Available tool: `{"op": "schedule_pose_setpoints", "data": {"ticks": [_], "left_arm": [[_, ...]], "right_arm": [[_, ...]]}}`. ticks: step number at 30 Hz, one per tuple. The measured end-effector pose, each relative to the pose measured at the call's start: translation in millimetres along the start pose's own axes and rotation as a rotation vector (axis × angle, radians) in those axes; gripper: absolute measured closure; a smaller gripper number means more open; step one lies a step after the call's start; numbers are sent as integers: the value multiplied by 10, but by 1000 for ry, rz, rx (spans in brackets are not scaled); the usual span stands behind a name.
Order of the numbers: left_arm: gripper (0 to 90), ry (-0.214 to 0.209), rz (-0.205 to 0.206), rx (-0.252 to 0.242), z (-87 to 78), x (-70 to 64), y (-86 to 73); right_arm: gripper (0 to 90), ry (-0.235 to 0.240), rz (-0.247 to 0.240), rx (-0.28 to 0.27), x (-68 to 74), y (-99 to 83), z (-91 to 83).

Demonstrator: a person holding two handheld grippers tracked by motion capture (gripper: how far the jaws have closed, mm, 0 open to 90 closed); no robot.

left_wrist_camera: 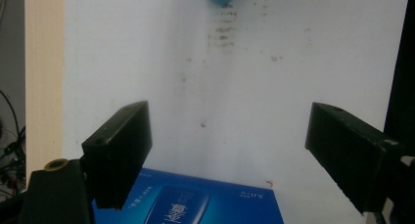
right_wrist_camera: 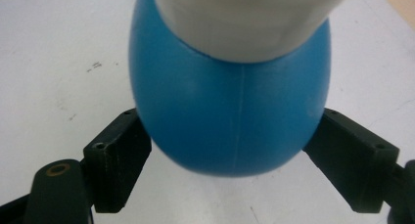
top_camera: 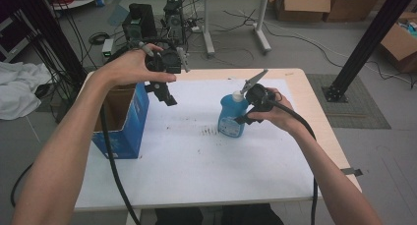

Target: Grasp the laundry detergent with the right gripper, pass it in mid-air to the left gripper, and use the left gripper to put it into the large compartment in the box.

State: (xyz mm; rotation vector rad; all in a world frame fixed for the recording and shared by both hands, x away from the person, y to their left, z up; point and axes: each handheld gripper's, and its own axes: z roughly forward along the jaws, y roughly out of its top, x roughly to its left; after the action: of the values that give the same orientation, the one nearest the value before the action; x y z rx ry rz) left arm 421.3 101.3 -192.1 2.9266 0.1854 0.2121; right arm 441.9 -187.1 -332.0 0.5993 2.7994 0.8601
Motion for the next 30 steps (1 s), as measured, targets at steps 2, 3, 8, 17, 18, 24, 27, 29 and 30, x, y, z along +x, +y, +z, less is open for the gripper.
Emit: {"op": "schedule_pose_setpoints", "data": {"ticks": [2,3,8,17,18,24,27,29,30], "left_arm": [[181,-3,-2,-1,2,0,-1],[181,0,0,-2,5,0,-2],[181,-1,1,-2,11,0,1],[181,-4,-1,-1,25,8,-9],[181,-4,-1,0,26,8,-10],[181,-1,-2,-3,29,8,-15],[181,0,-2,-3,28,8,-16],[181,1,-2,-3,29,7,-17],[181,1,-2,-3,29,7,-17]], "right_arm": [[181,-4,15,-7,4,-15,31],[182,-5,23,-11,10,-21,43],[182,-3,27,-23,23,-50,109],[188,-13,49,-53,42,-75,181],[190,-14,49,-54,48,-77,188],[206,-11,51,-58,61,-86,214],[222,-18,48,-61,66,-83,208],[232,-21,47,-62,69,-83,204],[235,-24,48,-62,71,-84,203]]}}
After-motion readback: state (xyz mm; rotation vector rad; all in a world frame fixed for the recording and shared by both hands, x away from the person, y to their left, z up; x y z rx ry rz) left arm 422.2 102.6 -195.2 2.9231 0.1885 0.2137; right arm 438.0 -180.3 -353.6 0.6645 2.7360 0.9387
